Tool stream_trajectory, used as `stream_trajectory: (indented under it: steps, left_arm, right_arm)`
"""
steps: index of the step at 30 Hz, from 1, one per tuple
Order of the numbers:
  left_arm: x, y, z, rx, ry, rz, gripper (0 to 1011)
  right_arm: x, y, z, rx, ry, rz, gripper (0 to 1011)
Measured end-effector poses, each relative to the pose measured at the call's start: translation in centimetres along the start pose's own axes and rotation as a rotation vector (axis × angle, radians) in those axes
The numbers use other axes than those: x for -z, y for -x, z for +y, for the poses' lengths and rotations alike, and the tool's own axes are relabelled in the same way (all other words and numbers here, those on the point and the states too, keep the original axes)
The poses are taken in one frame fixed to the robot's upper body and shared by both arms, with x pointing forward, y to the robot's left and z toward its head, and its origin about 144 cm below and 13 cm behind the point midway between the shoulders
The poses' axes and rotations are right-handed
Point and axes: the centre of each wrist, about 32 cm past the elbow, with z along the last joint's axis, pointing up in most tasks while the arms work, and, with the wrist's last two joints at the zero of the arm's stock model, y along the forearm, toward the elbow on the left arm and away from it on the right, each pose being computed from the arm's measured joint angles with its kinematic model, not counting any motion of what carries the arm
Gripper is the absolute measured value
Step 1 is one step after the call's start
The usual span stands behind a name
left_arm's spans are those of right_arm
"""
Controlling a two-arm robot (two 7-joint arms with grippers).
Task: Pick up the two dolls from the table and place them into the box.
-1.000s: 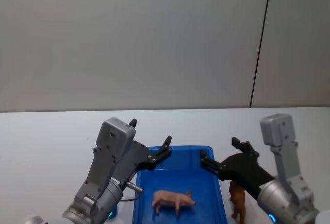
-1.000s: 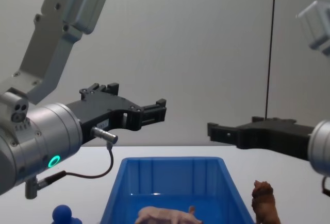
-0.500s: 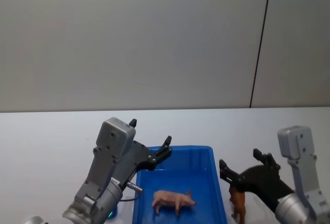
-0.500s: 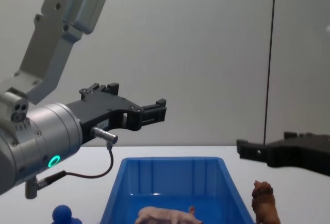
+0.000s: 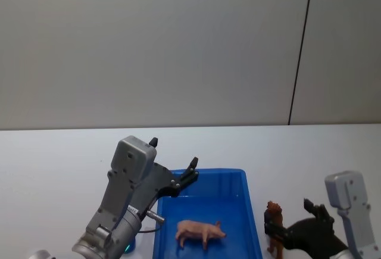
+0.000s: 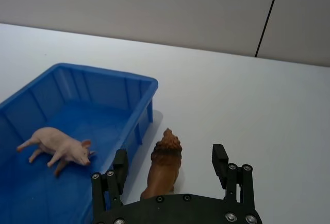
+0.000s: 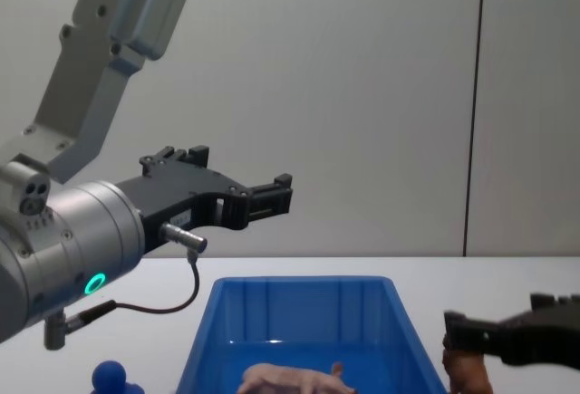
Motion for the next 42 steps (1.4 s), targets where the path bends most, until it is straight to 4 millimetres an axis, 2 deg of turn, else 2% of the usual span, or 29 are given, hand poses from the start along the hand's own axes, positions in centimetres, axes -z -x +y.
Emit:
stream_trajectory:
  steps: [20, 23, 29, 30, 33, 35, 36, 38, 40, 42]
  left_arm:
    - [0.0, 0.0, 0.0, 0.0, 0.0, 0.0, 1001]
    - [0.0, 0.0, 0.0, 0.0, 0.0, 0.0, 1001]
    - [0.0, 0.0, 0.0, 0.0, 0.0, 0.0, 1001]
    - [0.0, 0.0, 0.0, 0.0, 0.0, 0.0, 1001]
    - [0.0, 0.0, 0.0, 0.0, 0.0, 0.0, 1001]
    - [0.0, 0.0, 0.0, 0.0, 0.0, 0.0, 1001]
    - [0.0, 0.0, 0.0, 0.0, 0.0, 0.0, 1001]
    - [0.0, 0.0, 0.0, 0.0, 0.0, 0.0, 1001]
    - [0.0, 0.0, 0.0, 0.0, 0.0, 0.0, 1001]
    - [0.0, 0.0, 0.0, 0.0, 0.0, 0.0, 1001]
  right_arm:
    - [3.3, 1.1, -0.2, 0.02, 0.088, 0.001, 994]
    - [3.6, 1.2, 0.0, 0.023, 0.089, -0.001, 951]
    - [4.4, 1.4, 0.6, 0.033, 0.081, -0.004, 780]
    - [4.5, 1.4, 0.6, 0.035, 0.08, -0.004, 780]
    - [4.8, 1.5, 1.1, 0.045, 0.067, -0.006, 663]
    - [4.9, 1.5, 1.3, 0.049, 0.063, -0.007, 622]
    - [5.0, 1.5, 1.4, 0.053, 0.058, -0.007, 563]
    - [5.1, 1.4, 1.6, 0.058, 0.051, -0.008, 533]
    - [5.3, 1.4, 1.8, 0.064, 0.043, -0.01, 444]
    - [5.4, 1.3, 2.0, 0.072, 0.037, -0.011, 404]
